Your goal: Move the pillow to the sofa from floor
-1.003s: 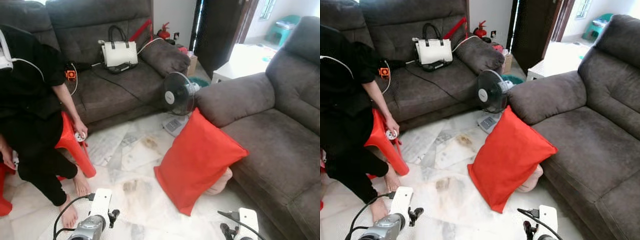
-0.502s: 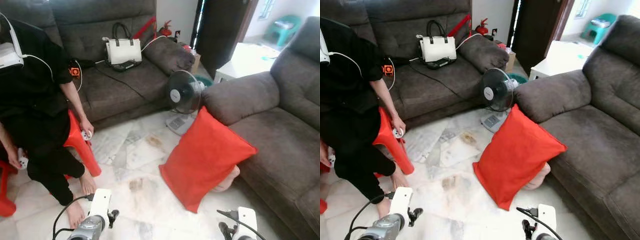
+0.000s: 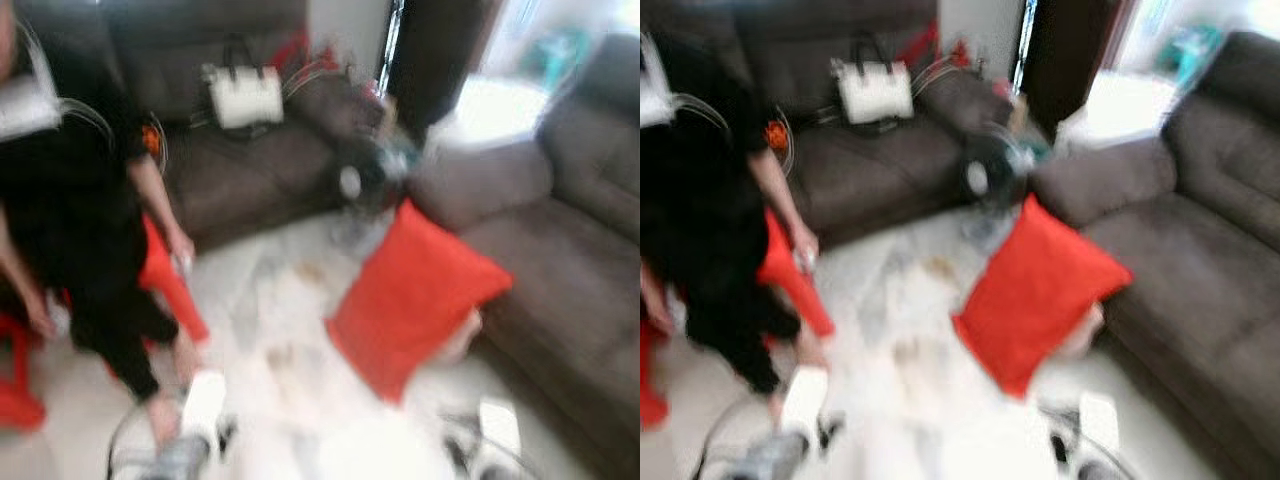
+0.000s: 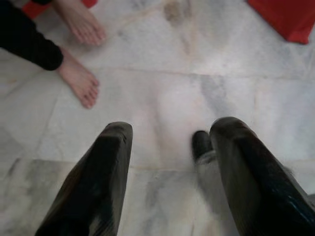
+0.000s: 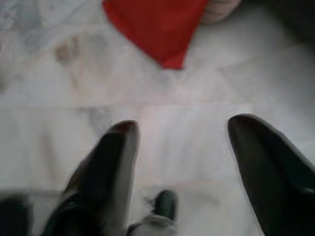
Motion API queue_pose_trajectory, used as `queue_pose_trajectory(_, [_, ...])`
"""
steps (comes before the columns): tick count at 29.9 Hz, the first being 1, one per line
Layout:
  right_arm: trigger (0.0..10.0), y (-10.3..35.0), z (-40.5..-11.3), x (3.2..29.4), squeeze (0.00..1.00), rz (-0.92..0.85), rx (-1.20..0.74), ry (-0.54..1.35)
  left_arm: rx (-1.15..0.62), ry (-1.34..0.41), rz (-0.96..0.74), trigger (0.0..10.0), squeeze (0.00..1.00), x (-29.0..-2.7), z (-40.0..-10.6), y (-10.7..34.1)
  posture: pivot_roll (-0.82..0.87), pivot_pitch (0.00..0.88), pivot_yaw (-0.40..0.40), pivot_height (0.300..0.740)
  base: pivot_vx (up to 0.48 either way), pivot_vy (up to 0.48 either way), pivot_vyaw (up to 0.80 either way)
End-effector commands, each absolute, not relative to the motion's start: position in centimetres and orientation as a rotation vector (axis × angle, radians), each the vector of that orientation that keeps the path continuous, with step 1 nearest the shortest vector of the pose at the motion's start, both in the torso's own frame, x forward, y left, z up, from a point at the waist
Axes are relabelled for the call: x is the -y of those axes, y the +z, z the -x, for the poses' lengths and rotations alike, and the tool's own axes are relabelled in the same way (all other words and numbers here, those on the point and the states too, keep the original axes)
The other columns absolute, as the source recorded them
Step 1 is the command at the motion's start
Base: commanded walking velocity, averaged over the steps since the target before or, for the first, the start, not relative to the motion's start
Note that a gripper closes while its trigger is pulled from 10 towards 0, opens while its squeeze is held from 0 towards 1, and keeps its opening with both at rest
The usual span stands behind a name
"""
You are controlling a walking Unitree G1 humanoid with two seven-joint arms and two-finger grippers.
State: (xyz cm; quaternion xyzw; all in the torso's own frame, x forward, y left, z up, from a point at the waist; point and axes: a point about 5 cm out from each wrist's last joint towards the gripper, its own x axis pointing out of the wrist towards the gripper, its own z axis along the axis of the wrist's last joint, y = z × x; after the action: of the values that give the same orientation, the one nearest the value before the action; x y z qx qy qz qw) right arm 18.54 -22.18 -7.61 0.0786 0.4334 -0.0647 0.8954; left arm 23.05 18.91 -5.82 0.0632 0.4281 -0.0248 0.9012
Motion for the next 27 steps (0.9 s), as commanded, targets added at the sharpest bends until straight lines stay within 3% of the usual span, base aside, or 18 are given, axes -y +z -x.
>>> queue_pose_trajectory(1, [10.0, -7.97, -17.91, 22.01, 0.00, -0.165, -0.922, -0.133, -0.882, -0.047, -0.154, 10.0, 0.00, -19.13, -23.40, -5.57, 0.08, 0.000, -0.032, 0.740, 0.000, -0.334, 0.00])
queue_pose_trajectory(18, [10.0, -7.89, -18.00, 22.10, 0.00, -0.147, -0.915, -0.122, -0.884, -0.050, -0.152, 10.0, 0.00, -19.04, -23.40, -5.59, 0.08, 0.000, -0.035, 0.740, 0.000, -0.332, 0.00])
queue_pose_trajectory(27, [10.0, -7.86, -18.04, 22.07, 0.00, -0.147, -0.907, -0.119, -0.885, -0.057, -0.158, 10.0, 0.00, -19.06, -23.40, -5.58, 0.08, 0.000, -0.034, 0.740, 0.000, -0.332, 0.75])
